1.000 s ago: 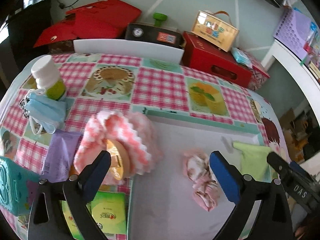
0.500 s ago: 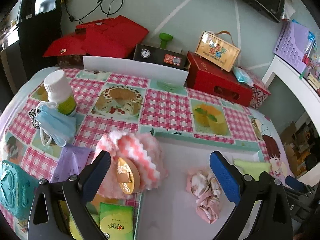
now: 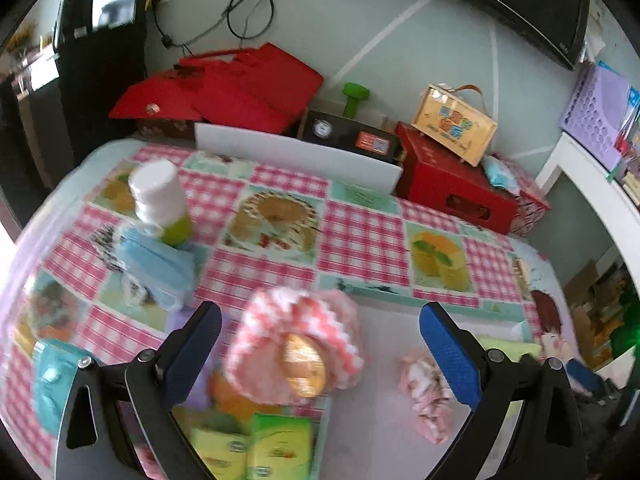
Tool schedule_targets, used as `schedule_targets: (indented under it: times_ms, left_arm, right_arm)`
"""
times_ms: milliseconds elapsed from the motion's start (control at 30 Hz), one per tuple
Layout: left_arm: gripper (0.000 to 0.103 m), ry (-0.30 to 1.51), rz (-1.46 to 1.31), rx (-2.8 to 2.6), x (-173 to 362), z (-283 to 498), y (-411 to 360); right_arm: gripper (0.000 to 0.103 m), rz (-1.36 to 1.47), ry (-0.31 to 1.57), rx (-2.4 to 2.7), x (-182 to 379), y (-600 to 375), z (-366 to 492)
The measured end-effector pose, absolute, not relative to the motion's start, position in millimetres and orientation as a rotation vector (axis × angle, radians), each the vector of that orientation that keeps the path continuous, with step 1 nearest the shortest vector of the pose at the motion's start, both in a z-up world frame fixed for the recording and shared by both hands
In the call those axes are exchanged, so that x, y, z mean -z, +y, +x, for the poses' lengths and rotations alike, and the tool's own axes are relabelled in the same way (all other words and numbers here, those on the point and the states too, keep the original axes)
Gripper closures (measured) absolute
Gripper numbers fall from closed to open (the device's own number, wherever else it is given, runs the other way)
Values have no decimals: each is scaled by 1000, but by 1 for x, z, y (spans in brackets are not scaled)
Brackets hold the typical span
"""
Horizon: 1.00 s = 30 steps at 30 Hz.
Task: Organize soft objects
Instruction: 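Move both grippers back toward the pink knitted cloth beside the tray, then grasp the round gold item on the knitted cloth with the left gripper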
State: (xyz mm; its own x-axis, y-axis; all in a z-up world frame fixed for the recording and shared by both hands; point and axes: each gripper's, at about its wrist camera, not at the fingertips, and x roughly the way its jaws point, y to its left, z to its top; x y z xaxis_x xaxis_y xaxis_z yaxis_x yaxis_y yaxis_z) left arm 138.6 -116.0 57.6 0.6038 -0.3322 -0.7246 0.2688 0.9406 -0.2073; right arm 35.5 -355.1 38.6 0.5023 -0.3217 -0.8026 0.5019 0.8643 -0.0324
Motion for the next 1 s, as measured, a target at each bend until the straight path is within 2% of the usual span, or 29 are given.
schedule_targets:
  times_ms: [233,567,833,1000]
  left_arm:
    - [4,844,-86,260,-74,151,-73]
    - [4,896,-171,176,-70,165,-21]
    - [4,963,-166,246,-58,169,-29]
    - [4,1003,-149,316,-48,168,-49]
  right_arm:
    - [0,197,813,424,-60,-330,40]
    - [0,180,791,228,-59,-282,62]
    - [0,144,824,99,-41,-244,80]
    - [10,199,864,102,-25,-253,87]
